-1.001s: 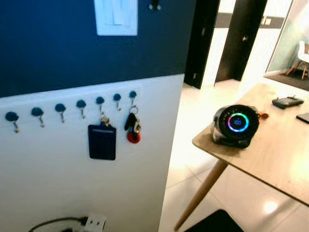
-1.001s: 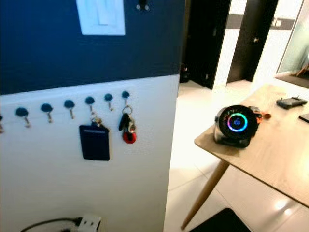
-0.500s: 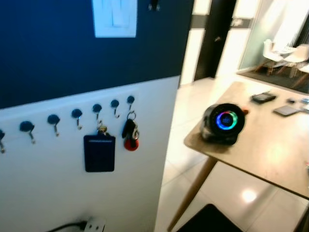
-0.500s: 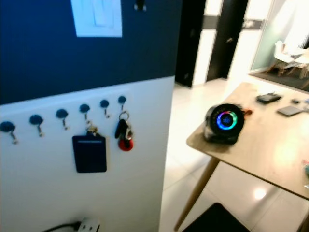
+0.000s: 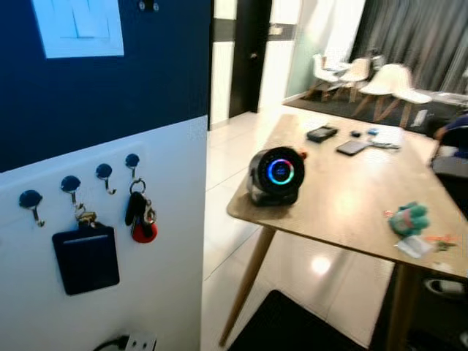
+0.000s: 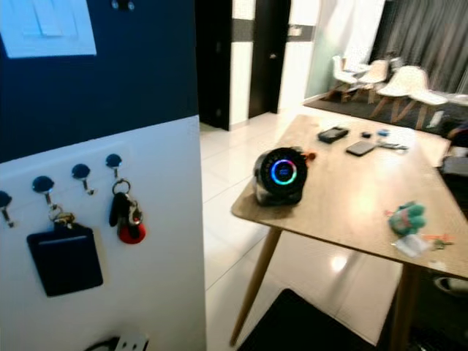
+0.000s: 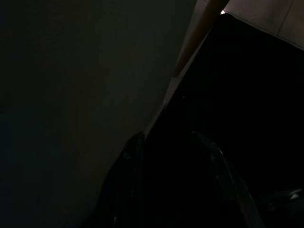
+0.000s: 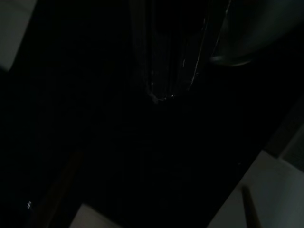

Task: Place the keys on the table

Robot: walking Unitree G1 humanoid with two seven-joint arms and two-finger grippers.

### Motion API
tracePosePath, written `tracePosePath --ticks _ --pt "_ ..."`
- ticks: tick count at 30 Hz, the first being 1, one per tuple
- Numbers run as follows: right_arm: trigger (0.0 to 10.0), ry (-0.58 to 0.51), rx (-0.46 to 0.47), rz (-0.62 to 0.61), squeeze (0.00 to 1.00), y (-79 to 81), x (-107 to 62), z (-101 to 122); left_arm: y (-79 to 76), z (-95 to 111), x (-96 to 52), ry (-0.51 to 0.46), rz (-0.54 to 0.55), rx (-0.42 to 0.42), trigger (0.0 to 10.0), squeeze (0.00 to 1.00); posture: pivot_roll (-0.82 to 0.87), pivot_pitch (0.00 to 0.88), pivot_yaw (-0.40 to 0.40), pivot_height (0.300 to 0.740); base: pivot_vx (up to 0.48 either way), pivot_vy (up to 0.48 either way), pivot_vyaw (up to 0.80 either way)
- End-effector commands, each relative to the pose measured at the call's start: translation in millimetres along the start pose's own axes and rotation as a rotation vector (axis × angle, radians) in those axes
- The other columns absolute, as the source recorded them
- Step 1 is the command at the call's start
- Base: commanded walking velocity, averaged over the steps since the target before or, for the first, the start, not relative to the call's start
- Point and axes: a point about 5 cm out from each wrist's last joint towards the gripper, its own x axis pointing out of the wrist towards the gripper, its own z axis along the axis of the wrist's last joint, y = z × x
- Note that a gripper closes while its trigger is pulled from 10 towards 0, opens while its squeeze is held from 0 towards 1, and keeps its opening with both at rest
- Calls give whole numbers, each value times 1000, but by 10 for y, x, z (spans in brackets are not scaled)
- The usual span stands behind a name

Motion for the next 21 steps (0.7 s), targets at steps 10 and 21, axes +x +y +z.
tracePosePath --ticks 10,21 --pt "10000 7 -12 5 0 -32 5 3 24 33 7 -10 -3 11 10000 0 16 28 5 740 0 0 -800" --pt "10000 7 -15 13 0 -22 10 13 28 36 9 -13 2 2 10000 0 16 35 4 740 0 0 -800"
